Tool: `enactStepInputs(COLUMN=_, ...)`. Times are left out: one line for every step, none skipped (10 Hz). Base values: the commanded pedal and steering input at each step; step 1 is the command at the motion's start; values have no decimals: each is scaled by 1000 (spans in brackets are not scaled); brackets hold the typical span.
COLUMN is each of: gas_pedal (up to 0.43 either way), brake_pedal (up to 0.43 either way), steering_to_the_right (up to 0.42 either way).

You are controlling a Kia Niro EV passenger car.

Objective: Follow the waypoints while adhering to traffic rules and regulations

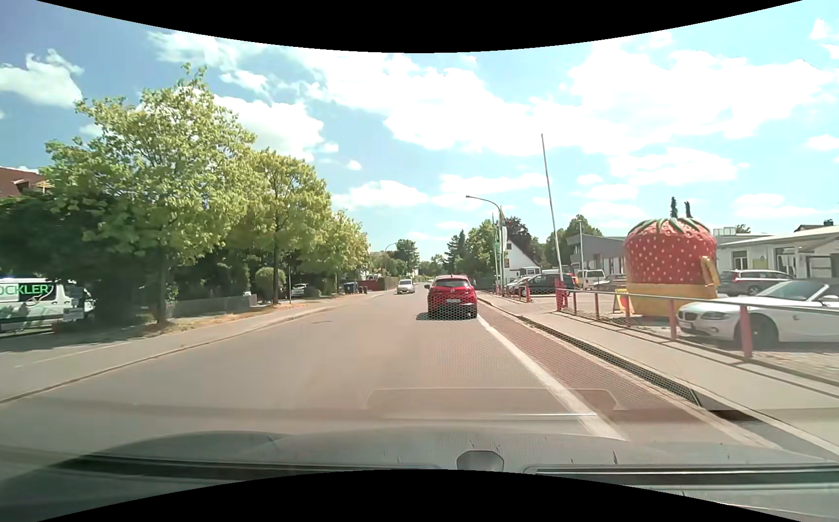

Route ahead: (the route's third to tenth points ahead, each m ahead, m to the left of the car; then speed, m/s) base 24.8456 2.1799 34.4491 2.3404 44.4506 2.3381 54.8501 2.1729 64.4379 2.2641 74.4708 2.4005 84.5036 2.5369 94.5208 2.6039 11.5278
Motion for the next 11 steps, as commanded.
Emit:
enactStepInputs(gas_pedal=79, brake_pedal=6, steering_to_the_right=-5)
enactStepInputs(gas_pedal=79, brake_pedal=6, steering_to_the_right=-4)
enactStepInputs(gas_pedal=79, brake_pedal=6, steering_to_the_right=-5)
enactStepInputs(gas_pedal=79, brake_pedal=6, steering_to_the_right=-5)
enactStepInputs(gas_pedal=79, brake_pedal=6, steering_to_the_right=-5)
enactStepInputs(gas_pedal=79, brake_pedal=6, steering_to_the_right=-5)
enactStepInputs(gas_pedal=79, brake_pedal=6, steering_to_the_right=-5)
enactStepInputs(gas_pedal=79, brake_pedal=6, steering_to_the_right=-5)
enactStepInputs(gas_pedal=79, brake_pedal=6, steering_to_the_right=-5)
enactStepInputs(gas_pedal=79, brake_pedal=6, steering_to_the_right=-5)
enactStepInputs(gas_pedal=79, brake_pedal=6, steering_to_the_right=-4)
